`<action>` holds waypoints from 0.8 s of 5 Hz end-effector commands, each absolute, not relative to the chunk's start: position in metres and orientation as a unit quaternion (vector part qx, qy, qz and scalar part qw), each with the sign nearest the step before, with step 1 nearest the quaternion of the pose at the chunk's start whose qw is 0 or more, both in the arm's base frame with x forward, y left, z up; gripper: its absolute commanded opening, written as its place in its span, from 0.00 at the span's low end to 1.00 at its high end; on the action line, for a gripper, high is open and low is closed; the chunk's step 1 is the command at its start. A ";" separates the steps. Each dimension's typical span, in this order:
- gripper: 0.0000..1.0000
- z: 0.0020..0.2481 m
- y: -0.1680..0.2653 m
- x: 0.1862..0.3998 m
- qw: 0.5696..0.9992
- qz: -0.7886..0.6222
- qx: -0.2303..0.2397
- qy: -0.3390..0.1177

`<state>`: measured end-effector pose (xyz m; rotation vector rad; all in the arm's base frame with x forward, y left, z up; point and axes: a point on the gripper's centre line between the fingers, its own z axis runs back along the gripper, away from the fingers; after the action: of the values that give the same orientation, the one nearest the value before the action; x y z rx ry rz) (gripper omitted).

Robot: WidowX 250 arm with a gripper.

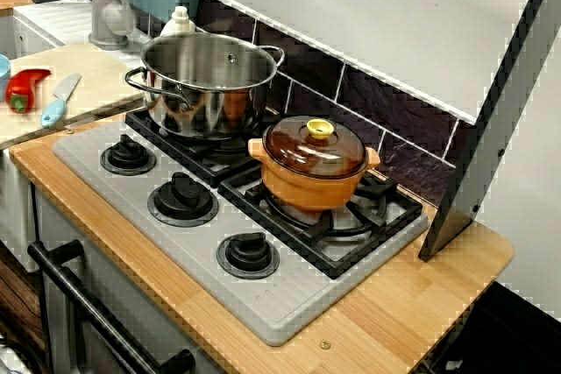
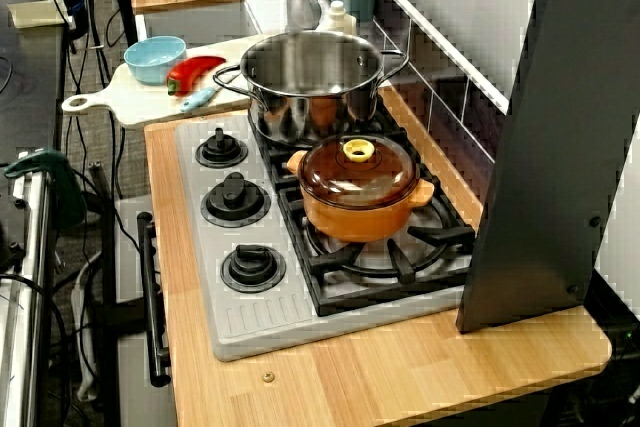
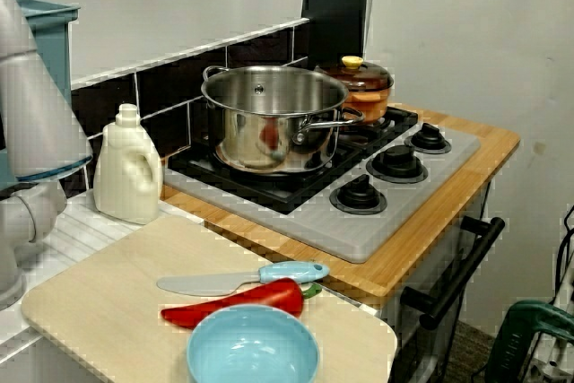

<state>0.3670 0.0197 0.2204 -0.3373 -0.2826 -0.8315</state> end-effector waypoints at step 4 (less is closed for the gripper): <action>0.00 0.269 0.030 0.364 0.884 -0.404 -0.154 -0.177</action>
<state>0.3654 0.0268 0.2532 -0.3521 -0.3255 -0.8339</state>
